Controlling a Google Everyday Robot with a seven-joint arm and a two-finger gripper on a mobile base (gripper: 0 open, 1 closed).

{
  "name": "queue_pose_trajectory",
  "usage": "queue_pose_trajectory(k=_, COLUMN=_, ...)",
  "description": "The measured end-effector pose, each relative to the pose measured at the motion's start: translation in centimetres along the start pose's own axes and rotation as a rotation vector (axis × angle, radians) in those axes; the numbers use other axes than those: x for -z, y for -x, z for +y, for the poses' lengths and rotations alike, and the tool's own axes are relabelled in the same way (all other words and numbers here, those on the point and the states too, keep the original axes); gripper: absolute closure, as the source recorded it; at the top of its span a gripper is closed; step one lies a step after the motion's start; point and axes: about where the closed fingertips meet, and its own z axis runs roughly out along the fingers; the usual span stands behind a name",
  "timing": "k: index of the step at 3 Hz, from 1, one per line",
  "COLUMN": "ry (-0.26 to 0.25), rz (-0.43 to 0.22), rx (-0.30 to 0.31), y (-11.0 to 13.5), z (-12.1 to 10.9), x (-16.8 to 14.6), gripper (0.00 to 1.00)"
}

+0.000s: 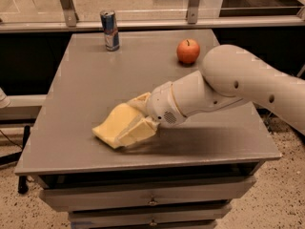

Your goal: Pick sponge

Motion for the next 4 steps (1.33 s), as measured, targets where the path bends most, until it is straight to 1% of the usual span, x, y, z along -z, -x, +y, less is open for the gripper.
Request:
queue_pose_trajectory(k=1, ry=-0.012, rz=-0.01, rx=-0.004, y=0.3, z=0.0, x=0.4, gripper=0.65)
queue_pose_trajectory(k=2, ry=-0.054, rz=-0.007, rx=0.01, y=0.9, z=-0.7, x=2.3, gripper=0.87)
queue_pose_trajectory(k=3, ry=-0.13, rz=-0.001, rx=0.047, y=2.5, z=-2.2, x=5.9, gripper=1.0)
queue_pose_trajectory(k=4, ry=-0.208, rz=-0.007, rx=0.089, y=4.4, z=-3.5, x=9.8, gripper=1.0)
